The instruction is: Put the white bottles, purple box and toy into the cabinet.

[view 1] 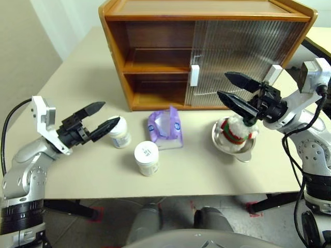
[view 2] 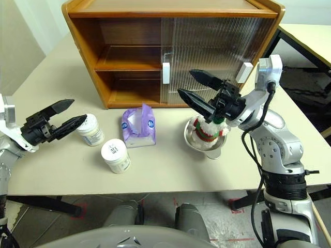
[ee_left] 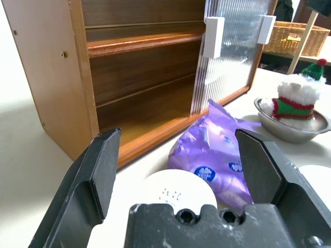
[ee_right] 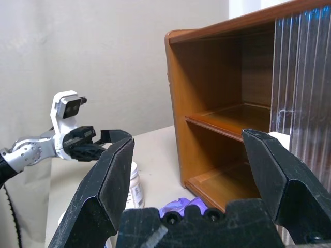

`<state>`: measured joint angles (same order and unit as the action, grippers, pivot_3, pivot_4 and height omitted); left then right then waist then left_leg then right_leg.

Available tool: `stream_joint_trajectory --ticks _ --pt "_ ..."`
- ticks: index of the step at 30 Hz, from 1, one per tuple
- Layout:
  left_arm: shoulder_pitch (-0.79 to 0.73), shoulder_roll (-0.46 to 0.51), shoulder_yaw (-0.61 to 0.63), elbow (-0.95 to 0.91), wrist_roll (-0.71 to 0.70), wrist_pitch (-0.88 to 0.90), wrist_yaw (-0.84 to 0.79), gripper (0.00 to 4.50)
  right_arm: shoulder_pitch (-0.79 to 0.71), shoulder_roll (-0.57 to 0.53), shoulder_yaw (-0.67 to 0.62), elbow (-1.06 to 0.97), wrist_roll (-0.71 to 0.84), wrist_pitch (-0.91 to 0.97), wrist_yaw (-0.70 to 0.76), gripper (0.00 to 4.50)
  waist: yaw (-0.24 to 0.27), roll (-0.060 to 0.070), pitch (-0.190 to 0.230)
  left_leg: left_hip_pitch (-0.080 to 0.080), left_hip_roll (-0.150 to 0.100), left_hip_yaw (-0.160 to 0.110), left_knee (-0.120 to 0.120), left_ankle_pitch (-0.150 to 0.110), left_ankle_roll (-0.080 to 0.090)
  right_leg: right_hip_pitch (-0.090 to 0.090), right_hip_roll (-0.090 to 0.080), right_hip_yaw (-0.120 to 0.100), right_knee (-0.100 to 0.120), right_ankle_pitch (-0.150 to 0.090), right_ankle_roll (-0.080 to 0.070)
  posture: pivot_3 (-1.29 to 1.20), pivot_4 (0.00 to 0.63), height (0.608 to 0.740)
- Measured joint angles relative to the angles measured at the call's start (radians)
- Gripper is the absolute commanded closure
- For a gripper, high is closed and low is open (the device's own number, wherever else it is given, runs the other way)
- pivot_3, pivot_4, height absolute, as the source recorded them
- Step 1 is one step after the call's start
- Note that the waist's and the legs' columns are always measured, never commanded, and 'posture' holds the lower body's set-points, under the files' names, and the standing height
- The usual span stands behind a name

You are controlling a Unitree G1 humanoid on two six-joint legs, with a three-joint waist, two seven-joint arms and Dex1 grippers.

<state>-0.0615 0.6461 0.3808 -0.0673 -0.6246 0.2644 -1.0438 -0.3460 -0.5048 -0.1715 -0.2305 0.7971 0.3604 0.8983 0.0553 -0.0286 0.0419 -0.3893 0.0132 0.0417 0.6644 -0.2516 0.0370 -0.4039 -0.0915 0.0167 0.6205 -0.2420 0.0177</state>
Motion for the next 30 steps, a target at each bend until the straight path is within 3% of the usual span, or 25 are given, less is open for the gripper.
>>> stream_joint_trajectory --ticks 30 --pt "0.027 -0.039 -0.095 0.23 0.098 -0.212 -0.069 0.02 -0.008 -0.01 -0.003 -0.007 0.002 0.016 -0.004 0.0 0.013 -0.001 -0.001 0.0 0.002 0.004 0.0 0.0 0.0 -0.002 0.006 0.001 0.003 -0.001 -0.001 0.07 0.0 0.74"
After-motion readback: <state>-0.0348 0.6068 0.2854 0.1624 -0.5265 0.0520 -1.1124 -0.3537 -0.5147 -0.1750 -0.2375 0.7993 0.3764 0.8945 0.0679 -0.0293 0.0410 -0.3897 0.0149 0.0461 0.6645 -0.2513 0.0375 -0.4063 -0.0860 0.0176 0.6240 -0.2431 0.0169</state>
